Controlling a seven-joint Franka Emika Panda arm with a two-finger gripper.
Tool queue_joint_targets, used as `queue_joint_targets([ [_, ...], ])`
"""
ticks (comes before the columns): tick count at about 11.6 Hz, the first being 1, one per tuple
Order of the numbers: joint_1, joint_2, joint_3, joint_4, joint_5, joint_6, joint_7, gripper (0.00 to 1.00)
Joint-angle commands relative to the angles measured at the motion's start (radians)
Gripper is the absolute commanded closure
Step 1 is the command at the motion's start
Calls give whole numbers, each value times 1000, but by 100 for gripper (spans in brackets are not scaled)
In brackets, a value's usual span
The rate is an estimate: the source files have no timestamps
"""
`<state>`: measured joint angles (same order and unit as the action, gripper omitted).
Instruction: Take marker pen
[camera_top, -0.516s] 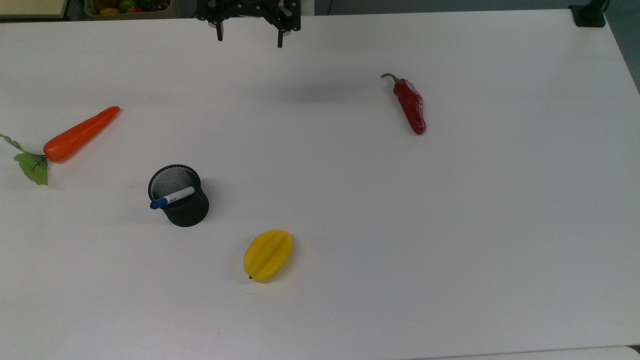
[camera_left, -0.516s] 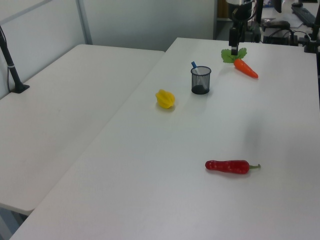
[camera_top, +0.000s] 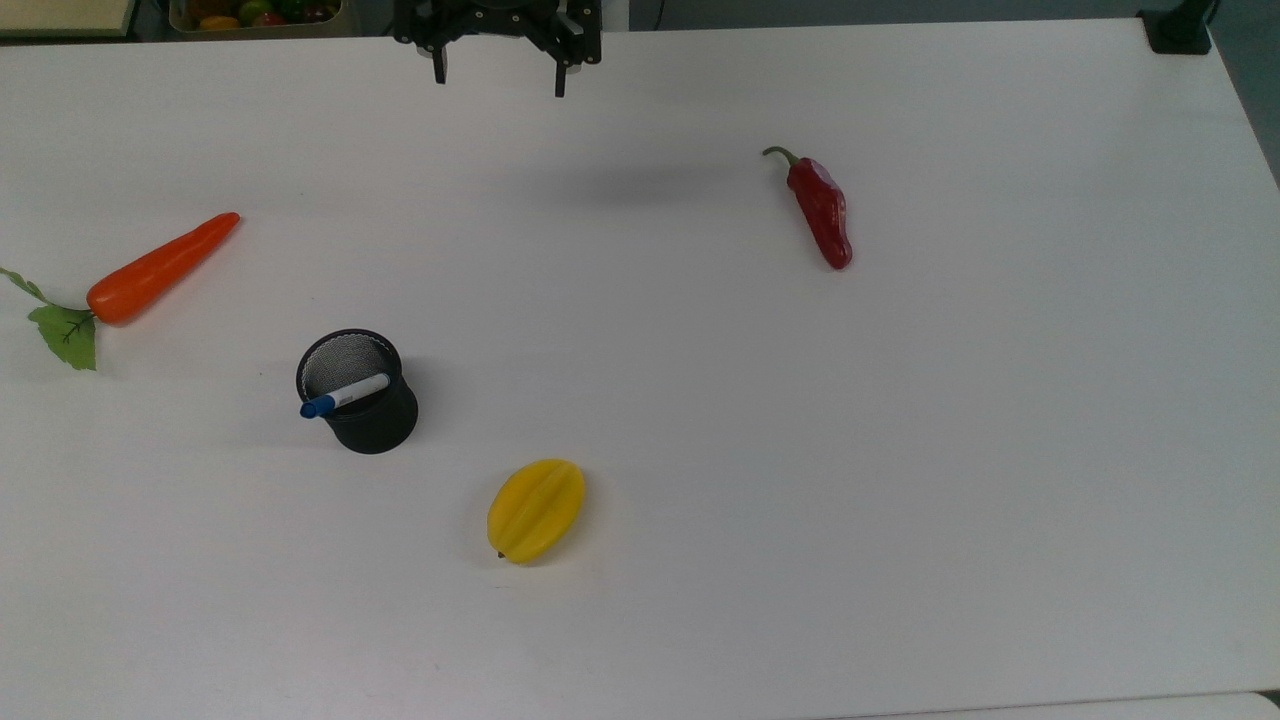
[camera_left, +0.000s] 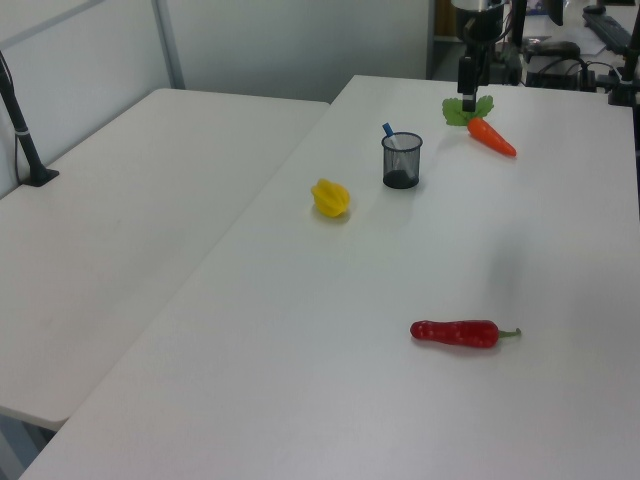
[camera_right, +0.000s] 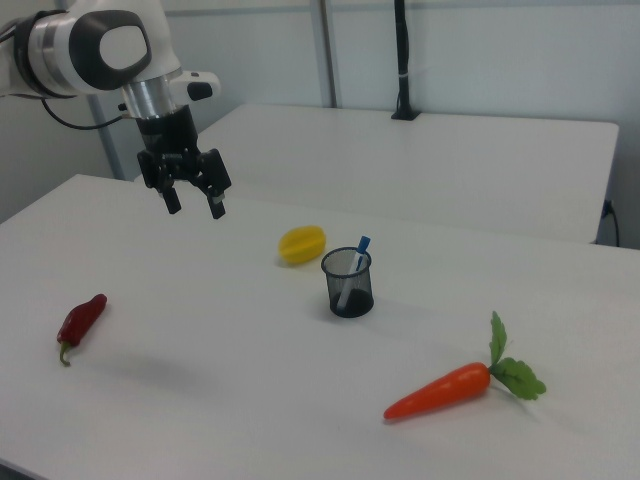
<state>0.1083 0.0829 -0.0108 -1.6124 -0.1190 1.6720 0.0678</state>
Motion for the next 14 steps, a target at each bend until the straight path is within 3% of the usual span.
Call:
queue_joint_targets([
  [1,-10,-11,-11,-17,22,55,-2,0],
  [4,-70,35,-11,-17,24,183,1,0],
  [8,-134,153,-12,15,15,444,202,0],
  [14,-183,346,-23,37,-70,791,219,0],
])
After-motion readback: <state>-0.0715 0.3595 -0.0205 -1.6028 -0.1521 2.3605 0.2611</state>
